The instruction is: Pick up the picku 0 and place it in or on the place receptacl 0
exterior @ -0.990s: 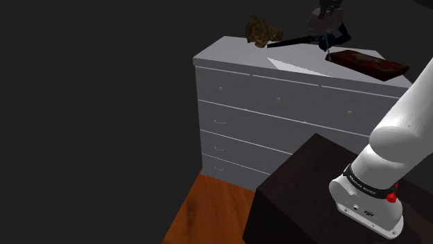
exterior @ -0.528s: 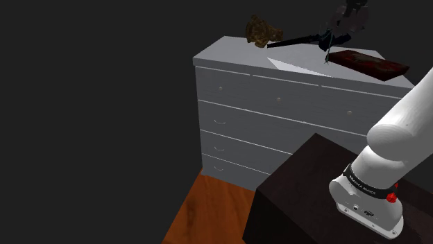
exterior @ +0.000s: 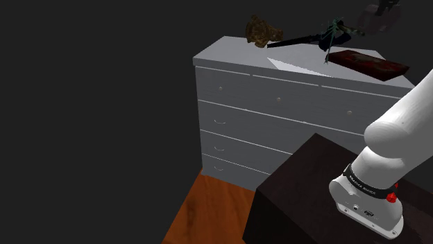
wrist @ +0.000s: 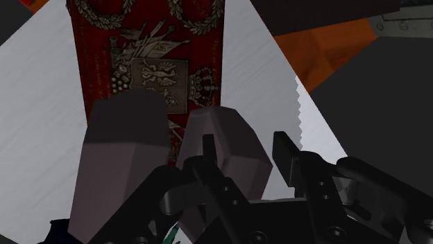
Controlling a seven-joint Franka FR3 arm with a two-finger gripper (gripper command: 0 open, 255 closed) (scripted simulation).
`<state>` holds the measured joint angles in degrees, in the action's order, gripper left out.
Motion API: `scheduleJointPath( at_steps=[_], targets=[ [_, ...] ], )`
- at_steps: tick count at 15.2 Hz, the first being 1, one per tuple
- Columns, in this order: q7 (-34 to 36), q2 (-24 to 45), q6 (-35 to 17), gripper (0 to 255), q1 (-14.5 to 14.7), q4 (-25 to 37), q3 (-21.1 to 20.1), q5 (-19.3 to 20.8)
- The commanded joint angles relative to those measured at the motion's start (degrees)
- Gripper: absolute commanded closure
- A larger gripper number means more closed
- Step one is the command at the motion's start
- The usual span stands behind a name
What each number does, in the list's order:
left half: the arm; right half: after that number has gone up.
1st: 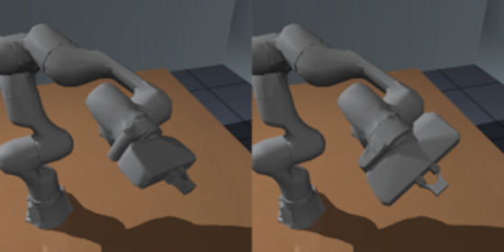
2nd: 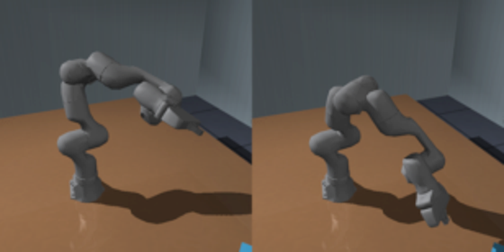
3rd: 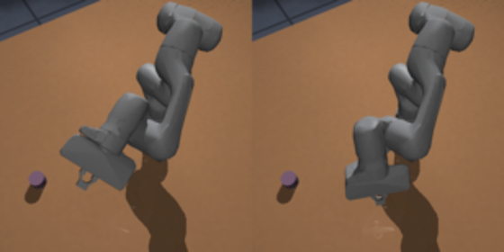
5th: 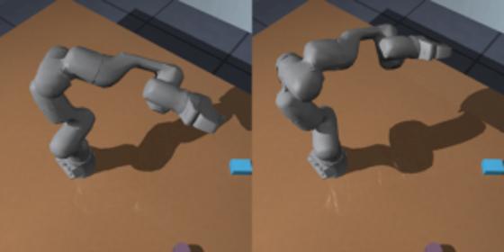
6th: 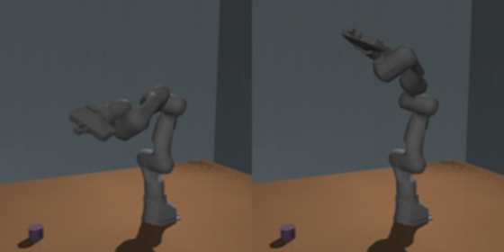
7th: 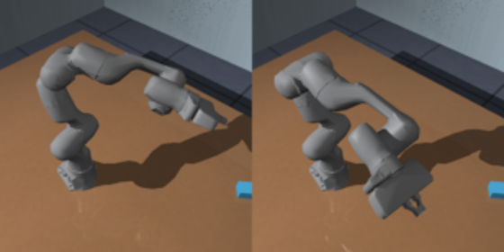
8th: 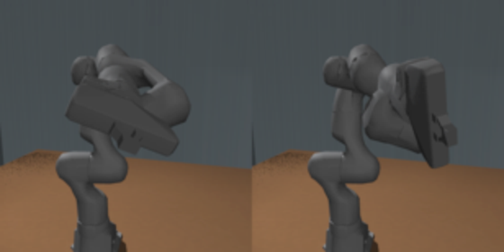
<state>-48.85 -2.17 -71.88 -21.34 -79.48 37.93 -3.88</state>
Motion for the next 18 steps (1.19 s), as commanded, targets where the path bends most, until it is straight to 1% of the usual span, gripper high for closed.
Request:
scheduleJointPath(
  at_steps=[1,2,9,18],
  targets=[
    [-3.76,1.88,1.62,255,-1.80,2.84,2.11,-0.80],
    [-4.59,2.18,1.88,255,-2.24,3.26,2.55,-0.91],
    [-3.10,-1.86,-4.71,255,-1.26,-6.32,1.26,1.60],
    [-2.07,-5.09,-12.32,255,-1.00,-16.40,0.35,3.46]
  ],
)
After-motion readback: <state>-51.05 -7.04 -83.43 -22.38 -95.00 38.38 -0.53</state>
